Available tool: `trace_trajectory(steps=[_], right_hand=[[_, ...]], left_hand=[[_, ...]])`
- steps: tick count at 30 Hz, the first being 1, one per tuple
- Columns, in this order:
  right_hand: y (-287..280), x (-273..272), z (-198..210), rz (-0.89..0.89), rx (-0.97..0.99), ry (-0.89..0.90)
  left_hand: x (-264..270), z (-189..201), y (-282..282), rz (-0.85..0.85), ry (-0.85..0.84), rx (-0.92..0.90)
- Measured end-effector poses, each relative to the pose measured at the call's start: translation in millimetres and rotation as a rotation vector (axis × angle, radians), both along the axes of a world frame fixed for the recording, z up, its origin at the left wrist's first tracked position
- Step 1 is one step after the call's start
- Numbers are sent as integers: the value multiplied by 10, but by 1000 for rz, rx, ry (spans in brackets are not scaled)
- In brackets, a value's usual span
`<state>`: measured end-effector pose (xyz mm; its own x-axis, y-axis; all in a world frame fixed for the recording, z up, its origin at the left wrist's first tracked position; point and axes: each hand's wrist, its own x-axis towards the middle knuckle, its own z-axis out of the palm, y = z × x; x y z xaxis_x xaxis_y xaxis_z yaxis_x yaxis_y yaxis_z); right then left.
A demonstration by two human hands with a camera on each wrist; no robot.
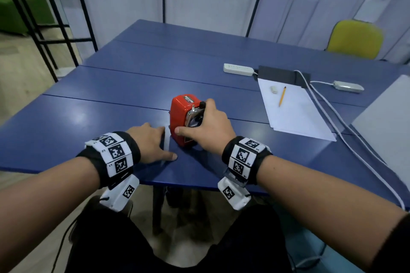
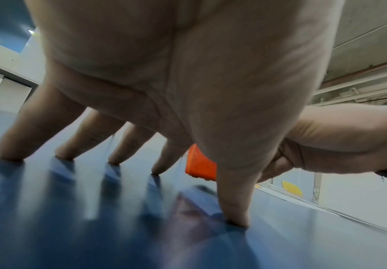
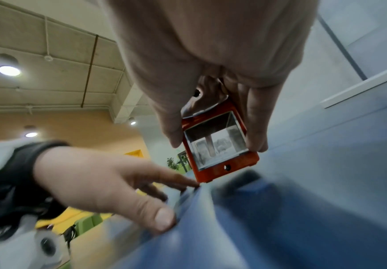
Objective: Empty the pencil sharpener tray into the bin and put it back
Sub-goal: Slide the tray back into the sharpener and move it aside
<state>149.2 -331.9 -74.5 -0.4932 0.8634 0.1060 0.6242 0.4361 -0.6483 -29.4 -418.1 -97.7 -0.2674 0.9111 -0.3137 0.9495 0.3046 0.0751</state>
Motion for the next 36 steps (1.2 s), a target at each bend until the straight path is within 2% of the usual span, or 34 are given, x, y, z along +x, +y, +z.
trace_trajectory(steps=[5, 13, 23, 29, 36], right_hand=[[408, 184, 199, -94, 45, 2], [1519, 444, 541, -305, 136, 27], [2712, 328, 518, -545, 30, 15], [3031, 325, 430, -589, -27, 28], [3122, 357, 270, -621, -95, 21]], left_hand=[[-38, -21, -33, 19, -12, -33], [-82, -158, -19, 36, -5, -51], [-120, -303, 20, 66, -11, -129], [-140, -345, 48, 79, 3, -163], [-108, -276, 86, 100, -10, -215]])
